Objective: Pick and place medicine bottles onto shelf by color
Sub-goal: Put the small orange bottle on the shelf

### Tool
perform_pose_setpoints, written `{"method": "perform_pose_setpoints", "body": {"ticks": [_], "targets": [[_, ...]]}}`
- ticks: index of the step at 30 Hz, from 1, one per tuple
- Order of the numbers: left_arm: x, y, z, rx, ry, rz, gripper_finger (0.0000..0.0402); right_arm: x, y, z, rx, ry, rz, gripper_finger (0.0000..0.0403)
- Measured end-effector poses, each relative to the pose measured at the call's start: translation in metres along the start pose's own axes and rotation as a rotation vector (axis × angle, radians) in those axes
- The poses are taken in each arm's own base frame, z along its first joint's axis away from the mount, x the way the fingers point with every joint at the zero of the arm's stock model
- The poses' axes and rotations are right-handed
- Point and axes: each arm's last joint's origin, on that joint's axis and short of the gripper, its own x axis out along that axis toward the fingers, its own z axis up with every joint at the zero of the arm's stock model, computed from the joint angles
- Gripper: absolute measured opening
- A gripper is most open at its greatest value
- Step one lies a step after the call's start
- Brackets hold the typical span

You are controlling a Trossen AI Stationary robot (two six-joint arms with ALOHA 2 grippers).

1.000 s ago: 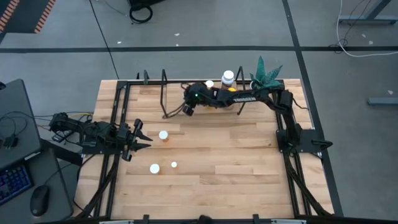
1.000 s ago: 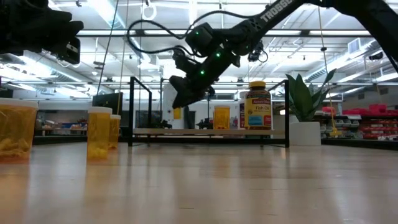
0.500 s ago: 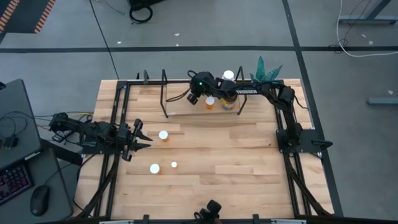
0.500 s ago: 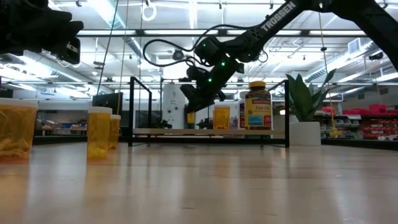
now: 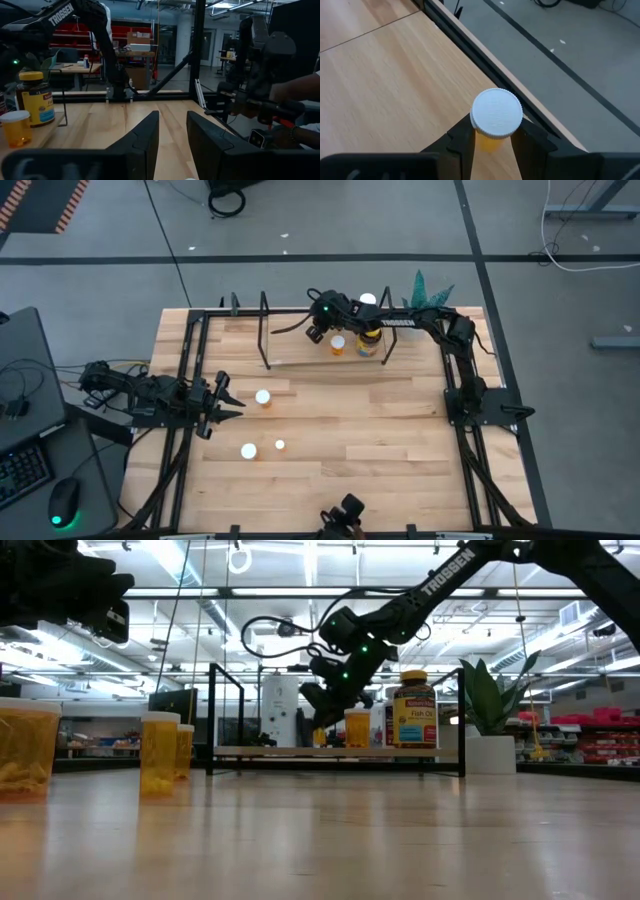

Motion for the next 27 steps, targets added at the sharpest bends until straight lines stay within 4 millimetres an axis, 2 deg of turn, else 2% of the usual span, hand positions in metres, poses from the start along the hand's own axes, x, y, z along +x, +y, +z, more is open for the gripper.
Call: {"method": "perform_pose_setpoints", "body": {"ticks": [21, 27], "targets": [[0.0, 0.0, -0.0001, 0.0, 0.0, 0.0, 0.0107, 0.0003, 0.0014, -0.0002, -0.052, 0.005, 0.094, 0.0125], [0.0, 0.0, 0.0, 0.0, 0.0, 0.0, 0.0107, 0.0006, -0.0002, -0.0009, -0.051, 0.014, 0.091, 0.0141]]}}
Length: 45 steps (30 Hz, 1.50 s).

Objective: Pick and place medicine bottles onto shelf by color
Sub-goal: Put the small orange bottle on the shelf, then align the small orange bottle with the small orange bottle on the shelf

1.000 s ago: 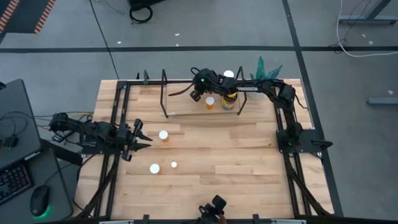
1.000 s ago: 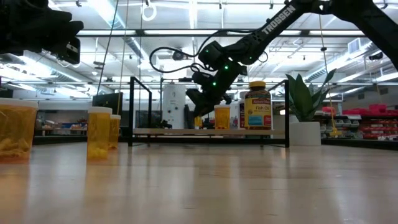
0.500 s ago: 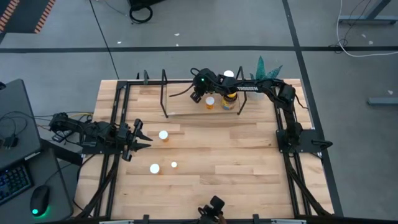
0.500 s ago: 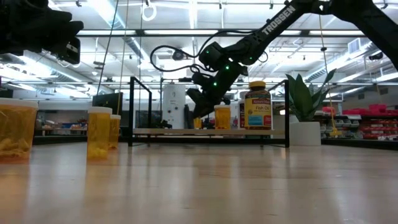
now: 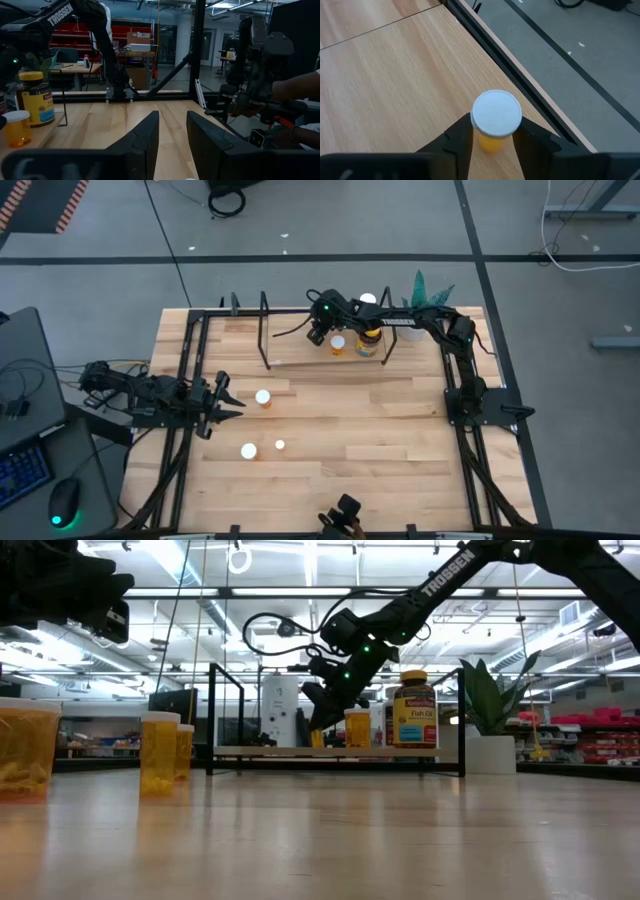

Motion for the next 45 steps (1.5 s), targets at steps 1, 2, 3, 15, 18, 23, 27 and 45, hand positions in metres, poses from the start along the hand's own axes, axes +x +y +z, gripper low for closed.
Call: {"method": "perform_pose_setpoints", "body": {"ticks": [1, 2, 3, 15, 18, 23, 27, 45], "targets": [[0.0, 0.0, 0.0, 0.0, 0.0, 0.0, 0.0107, 0.0, 0.0, 0.0, -0.002, 0.0, 0.0, 0.0145], [0.0, 0.0, 0.0, 0.0, 0.0, 0.0, 0.0107, 0.0, 0.0, 0.0, -0.005, 0.0, 0.0, 0.0149], [0.0, 0.0, 0.0, 0.0, 0.0, 0.0, 0.0107, 0.0, 0.0, 0.0, -0.008, 0.0, 0.0, 0.0152], [0.0, 0.0, 0.0, 0.0, 0.0, 0.0, 0.0107, 0.0, 0.0, -0.002, -0.037, 0.016, 0.004, 0.0178], [0.0, 0.0, 0.0, 0.0, 0.001, -0.001, 0.0107, 0.0, 0.001, -0.003, -0.048, 0.028, 0.007, 0.019], [0.0, 0.0, 0.0, 0.0, 0.001, 0.0, 0.0107, -0.001, 0.001, -0.003, -0.049, 0.032, 0.007, 0.022], [0.0, 0.0, 0.0, 0.0, 0.0, 0.0, 0.0107, -0.006, 0.001, 0.0, -0.049, 0.025, 0.007, 0.0246], [0.0, 0.0, 0.0, 0.0, 0.001, 0.0, 0.0107, -0.053, 0.046, 0.026, -0.209, -0.121, 0.095, 0.0283]]}}
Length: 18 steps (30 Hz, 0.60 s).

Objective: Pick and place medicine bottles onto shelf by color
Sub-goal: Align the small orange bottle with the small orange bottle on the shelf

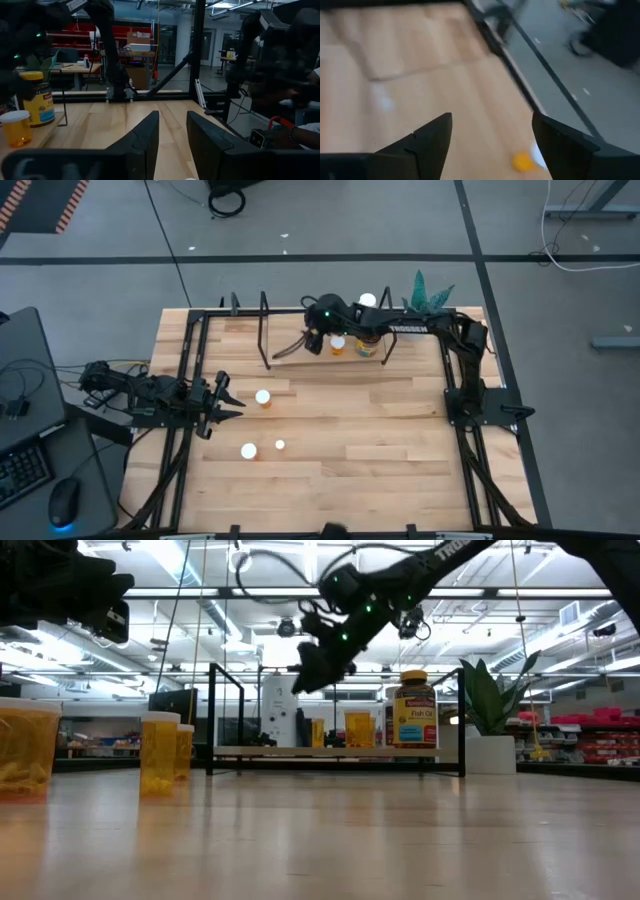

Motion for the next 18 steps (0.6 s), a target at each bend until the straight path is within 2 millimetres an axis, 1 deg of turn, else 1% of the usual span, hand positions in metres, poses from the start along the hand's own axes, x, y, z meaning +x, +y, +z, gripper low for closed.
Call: {"method": "perform_pose_setpoints", "body": {"ticks": [2, 4, 7, 10, 15, 18], "targets": [[0.0, 0.0, 0.0, 0.0, 0.0, 0.0, 0.0107, -0.003, 0.016, 0.004, -0.024, -0.03, 0.08, 0.0282], [0.0, 0.0, 0.0, 0.0, 0.0, 0.0, 0.0107, -0.006, 0.034, 0.007, -0.045, -0.056, 0.2, 0.028], [0.0, 0.0, 0.0, 0.0, 0.0, 0.0, 0.0107, -0.009, 0.062, 0.007, -0.078, -0.073, 0.382, 0.0278], [0.0, 0.0, 0.0, 0.0, 0.0, 0.0, 0.0107, -0.016, 0.088, 0.006, -0.116, -0.072, 0.525, 0.0277], [0.0, 0.0, 0.0, 0.0, 0.0, 0.0, 0.0107, -0.029, 0.128, 0.005, -0.188, -0.09, 0.649, 0.028], [0.0, 0.0, 0.0, 0.0, 0.0, 0.0, 0.0107, -0.03, 0.154, -0.006, -0.217, -0.113, 0.697, 0.0283]]}}
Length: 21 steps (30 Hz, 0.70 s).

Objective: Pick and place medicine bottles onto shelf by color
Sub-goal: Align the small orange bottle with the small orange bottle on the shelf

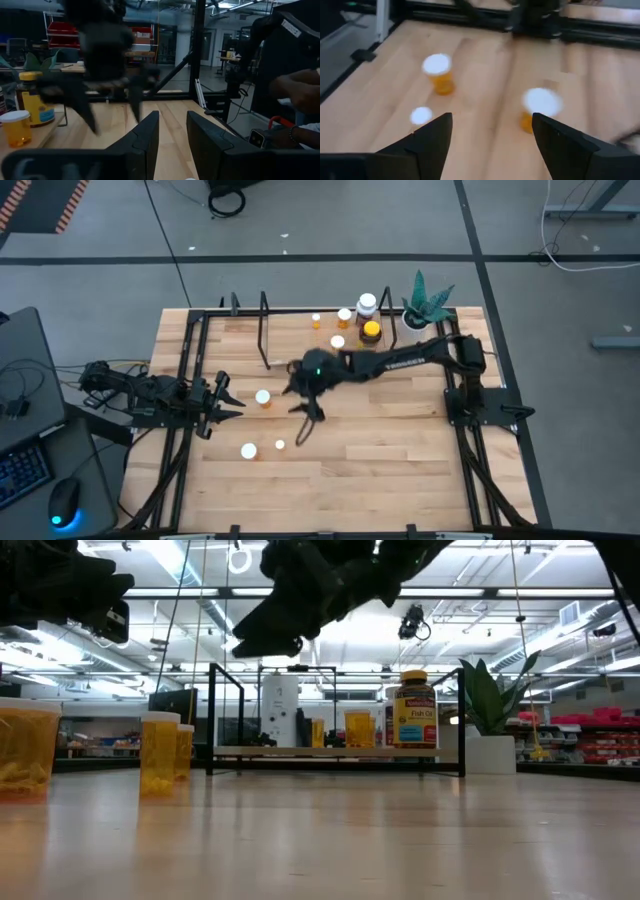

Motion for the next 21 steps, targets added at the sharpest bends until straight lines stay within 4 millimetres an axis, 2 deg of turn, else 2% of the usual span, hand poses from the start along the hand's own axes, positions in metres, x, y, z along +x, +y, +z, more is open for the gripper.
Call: {"method": "perform_pose_setpoints", "body": {"ticks": [2, 5, 9, 17, 21], "targets": [[0.0, 0.0, 0.0, 0.0, 0.0, 0.0, 0.0107, 0.01, 0.013, -0.011, 0.008, 0.026, 0.029, 0.0286], [0.0, 0.0, 0.0, -0.001, -0.003, 0.0, 0.0107, 0.025, 0.03, -0.016, -0.003, 0.009, 0.063, 0.0291], [0.0, 0.0, 0.001, -0.001, -0.005, -0.001, 0.0107, 0.047, 0.045, -0.033, 0.03, 0.048, 0.114, 0.0301], [0.001, 0.0, 0.0, 0.0, 0.005, 0.0, 0.0107, 0.079, 0.057, -0.053, 0.047, 0.038, 0.146, 0.0325], [0.001, 0.0, 0.0, 0.001, 0.006, 0.0, 0.0107, 0.083, 0.057, -0.052, 0.094, 0.029, 0.144, 0.0332]]}}
